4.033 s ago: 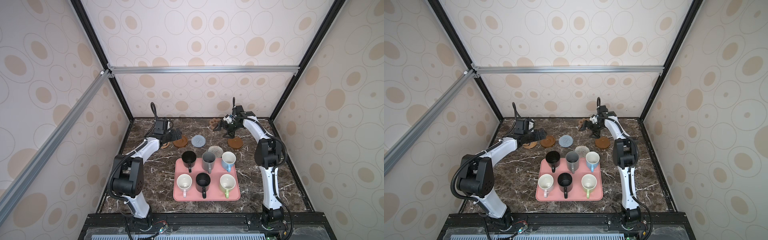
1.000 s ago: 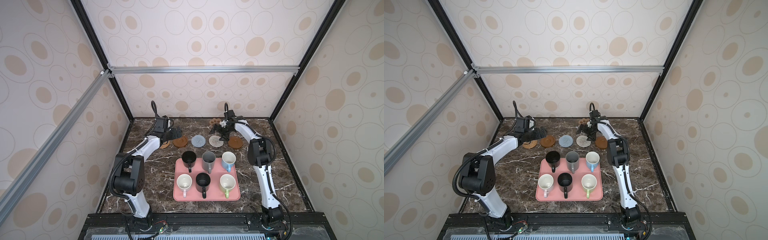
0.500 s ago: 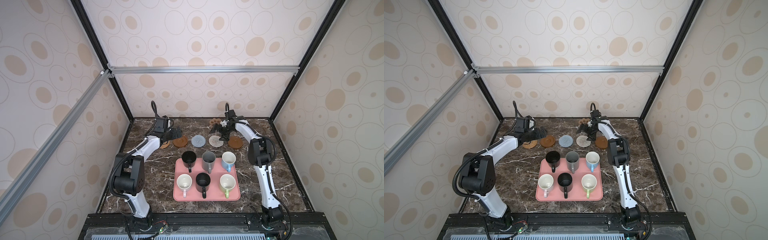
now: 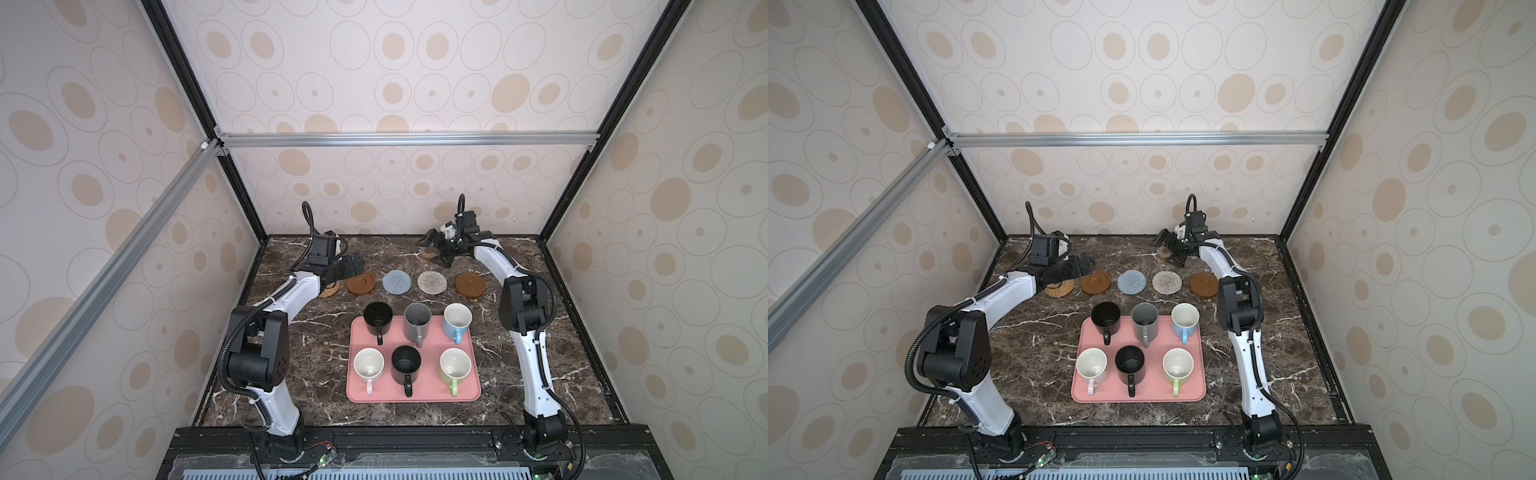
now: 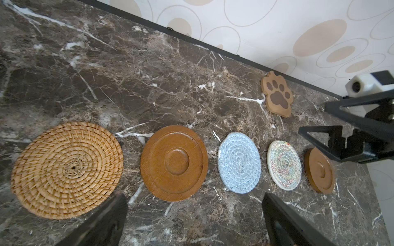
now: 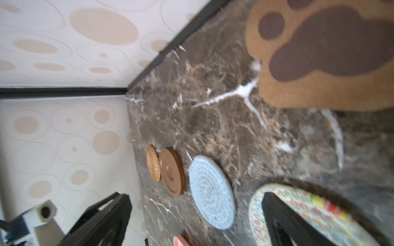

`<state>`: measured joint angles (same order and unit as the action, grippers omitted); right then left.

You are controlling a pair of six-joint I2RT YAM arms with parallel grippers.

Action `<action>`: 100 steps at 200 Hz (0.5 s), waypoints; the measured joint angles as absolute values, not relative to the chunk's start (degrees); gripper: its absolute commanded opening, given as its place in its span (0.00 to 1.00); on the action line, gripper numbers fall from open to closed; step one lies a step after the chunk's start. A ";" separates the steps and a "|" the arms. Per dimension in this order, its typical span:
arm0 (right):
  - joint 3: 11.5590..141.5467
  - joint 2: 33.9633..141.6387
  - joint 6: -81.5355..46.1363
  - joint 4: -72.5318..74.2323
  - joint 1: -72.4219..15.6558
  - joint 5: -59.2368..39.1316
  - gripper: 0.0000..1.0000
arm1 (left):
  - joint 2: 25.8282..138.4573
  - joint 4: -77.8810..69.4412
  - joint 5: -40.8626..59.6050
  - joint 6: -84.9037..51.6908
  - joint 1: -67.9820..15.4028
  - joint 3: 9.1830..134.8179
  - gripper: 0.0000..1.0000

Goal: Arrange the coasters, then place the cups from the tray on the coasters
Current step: 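Raise the right gripper toward the cork paw-print coaster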

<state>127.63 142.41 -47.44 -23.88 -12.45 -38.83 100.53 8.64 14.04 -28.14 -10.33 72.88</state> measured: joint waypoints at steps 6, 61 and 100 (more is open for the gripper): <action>127.61 142.41 -48.97 -21.69 -12.34 -38.81 1.00 | 100.53 8.64 14.04 -28.14 -10.33 72.88 1.00; 136.44 150.98 -63.29 -2.35 -11.90 -34.50 1.00 | 100.53 8.67 14.02 -28.08 -10.33 72.88 1.00; 142.19 159.46 -68.42 1.48 -11.90 -29.45 1.00 | 100.51 8.71 14.02 -28.05 -10.33 72.88 1.00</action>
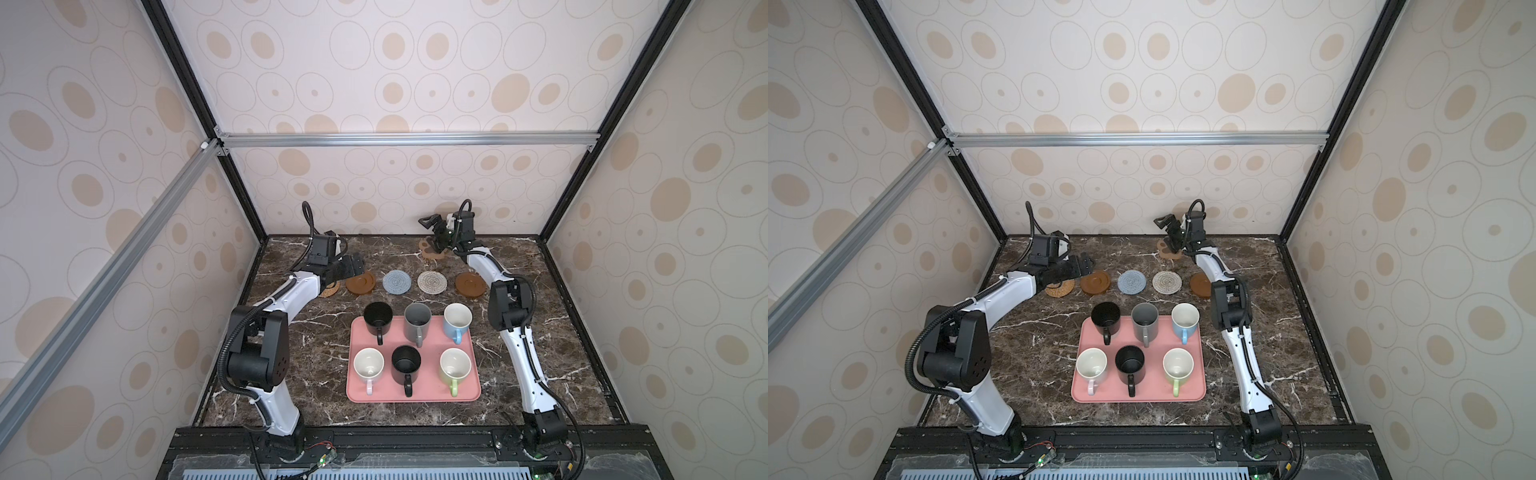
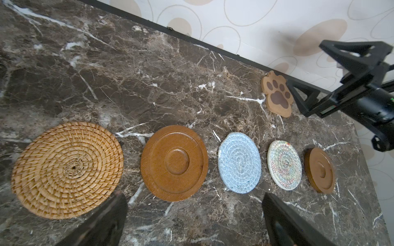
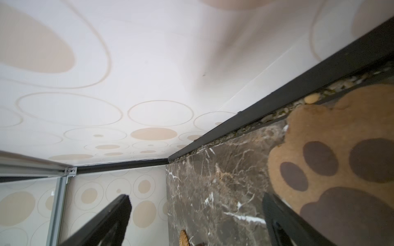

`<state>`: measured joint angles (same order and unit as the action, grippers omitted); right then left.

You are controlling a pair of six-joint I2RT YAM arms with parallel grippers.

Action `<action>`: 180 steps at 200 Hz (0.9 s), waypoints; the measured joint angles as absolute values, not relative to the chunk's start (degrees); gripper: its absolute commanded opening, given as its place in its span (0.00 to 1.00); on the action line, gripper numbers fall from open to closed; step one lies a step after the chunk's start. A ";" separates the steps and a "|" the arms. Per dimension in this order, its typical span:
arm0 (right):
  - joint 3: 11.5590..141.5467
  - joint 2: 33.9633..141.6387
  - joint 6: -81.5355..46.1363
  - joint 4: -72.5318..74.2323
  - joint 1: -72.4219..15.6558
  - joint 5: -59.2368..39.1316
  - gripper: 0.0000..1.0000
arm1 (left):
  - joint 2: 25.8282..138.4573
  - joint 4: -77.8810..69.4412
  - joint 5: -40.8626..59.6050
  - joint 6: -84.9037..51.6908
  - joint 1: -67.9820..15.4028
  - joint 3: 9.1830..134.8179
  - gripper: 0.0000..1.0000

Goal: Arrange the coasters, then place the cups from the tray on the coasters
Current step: 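Raise the right gripper toward the cork paw-print coaster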

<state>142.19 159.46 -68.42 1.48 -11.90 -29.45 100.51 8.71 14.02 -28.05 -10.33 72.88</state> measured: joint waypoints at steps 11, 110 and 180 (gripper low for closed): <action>142.23 160.38 -69.41 1.89 -11.90 -28.14 1.00 | 100.49 8.71 14.02 -28.03 -10.33 72.88 1.00; 148.29 164.29 -75.64 6.68 -12.16 -21.61 1.00 | 100.42 9.34 14.00 -28.01 -10.33 72.88 1.00; 148.64 164.88 -75.55 -1.08 -12.73 -19.66 1.00 | 99.88 9.47 13.98 -28.08 -10.33 71.94 1.00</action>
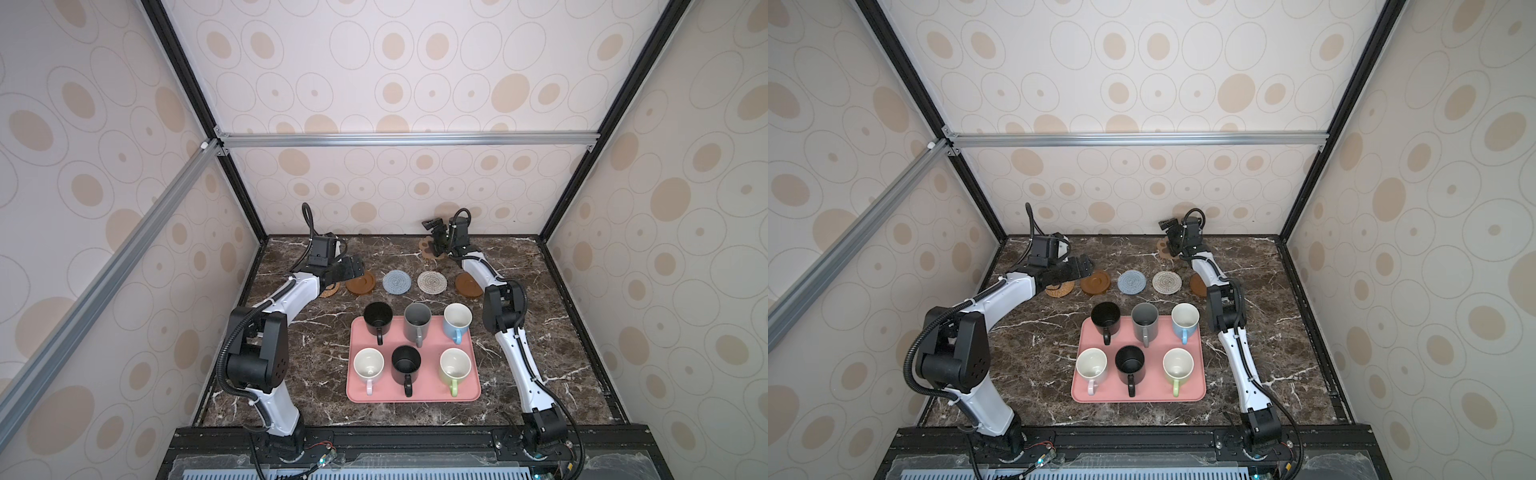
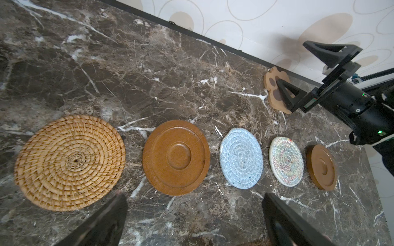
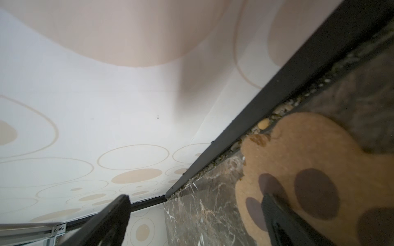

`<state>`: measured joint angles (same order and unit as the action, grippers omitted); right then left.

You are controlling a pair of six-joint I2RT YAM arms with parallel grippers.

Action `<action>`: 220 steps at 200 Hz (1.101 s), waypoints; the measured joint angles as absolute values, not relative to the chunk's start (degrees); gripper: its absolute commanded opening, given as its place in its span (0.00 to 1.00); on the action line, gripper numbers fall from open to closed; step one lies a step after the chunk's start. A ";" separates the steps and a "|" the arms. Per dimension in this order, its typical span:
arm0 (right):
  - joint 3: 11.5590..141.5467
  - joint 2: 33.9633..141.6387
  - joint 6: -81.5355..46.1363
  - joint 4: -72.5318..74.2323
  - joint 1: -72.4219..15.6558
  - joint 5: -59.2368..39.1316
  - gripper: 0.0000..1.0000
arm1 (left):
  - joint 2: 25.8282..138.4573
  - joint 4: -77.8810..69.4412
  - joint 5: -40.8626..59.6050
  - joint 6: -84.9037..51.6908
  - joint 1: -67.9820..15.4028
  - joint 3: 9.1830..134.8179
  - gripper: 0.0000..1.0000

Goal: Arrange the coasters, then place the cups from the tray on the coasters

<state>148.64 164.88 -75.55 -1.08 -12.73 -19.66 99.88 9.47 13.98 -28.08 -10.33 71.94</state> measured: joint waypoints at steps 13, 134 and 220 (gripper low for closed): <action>149.40 164.88 -74.78 -3.33 -12.73 -19.62 1.00 | 99.85 9.47 13.98 -28.08 -10.33 71.72 1.00; 143.96 156.62 -63.09 -22.65 -12.49 -16.38 1.00 | 99.53 9.45 13.93 -28.73 -10.33 70.81 1.00; 136.53 150.58 -55.77 -28.93 -10.02 -14.46 1.00 | 98.94 9.45 13.82 -28.71 -10.33 70.74 1.00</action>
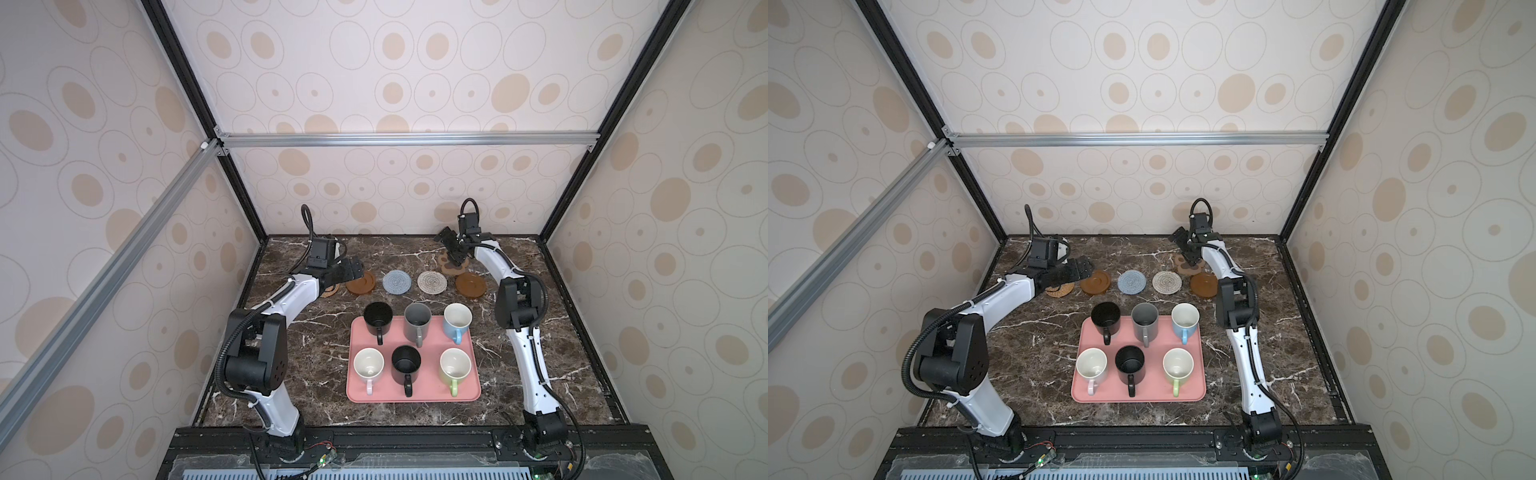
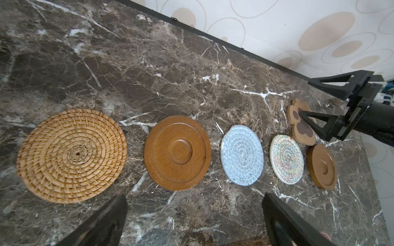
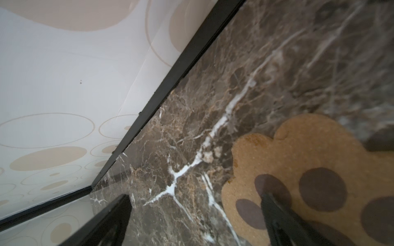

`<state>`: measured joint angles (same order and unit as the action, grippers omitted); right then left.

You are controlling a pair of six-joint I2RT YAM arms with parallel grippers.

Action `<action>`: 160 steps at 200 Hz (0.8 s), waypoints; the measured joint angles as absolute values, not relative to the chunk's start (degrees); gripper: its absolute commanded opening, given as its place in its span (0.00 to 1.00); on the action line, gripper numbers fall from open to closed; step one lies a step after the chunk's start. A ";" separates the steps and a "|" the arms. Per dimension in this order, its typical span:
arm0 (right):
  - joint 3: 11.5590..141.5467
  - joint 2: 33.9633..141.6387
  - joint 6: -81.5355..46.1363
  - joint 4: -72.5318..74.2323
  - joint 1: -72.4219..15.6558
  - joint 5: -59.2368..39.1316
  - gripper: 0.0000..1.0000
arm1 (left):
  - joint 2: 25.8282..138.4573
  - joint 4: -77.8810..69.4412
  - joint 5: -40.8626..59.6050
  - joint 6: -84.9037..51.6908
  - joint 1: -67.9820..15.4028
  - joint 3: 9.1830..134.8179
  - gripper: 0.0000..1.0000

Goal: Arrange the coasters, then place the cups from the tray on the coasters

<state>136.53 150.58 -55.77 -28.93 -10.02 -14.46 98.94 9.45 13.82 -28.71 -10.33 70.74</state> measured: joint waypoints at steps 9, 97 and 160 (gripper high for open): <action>135.70 149.97 -55.07 -29.34 -9.69 -14.33 1.00 | 98.94 9.45 13.82 -28.71 -10.33 70.74 1.00; 127.11 144.29 -47.29 -32.25 -8.05 -13.43 1.00 | 98.94 9.50 13.87 -28.69 -10.33 70.74 1.00; 117.25 138.39 -44.10 -31.42 -7.90 -13.52 1.00 | 98.98 9.50 13.91 -28.67 -10.33 70.76 1.00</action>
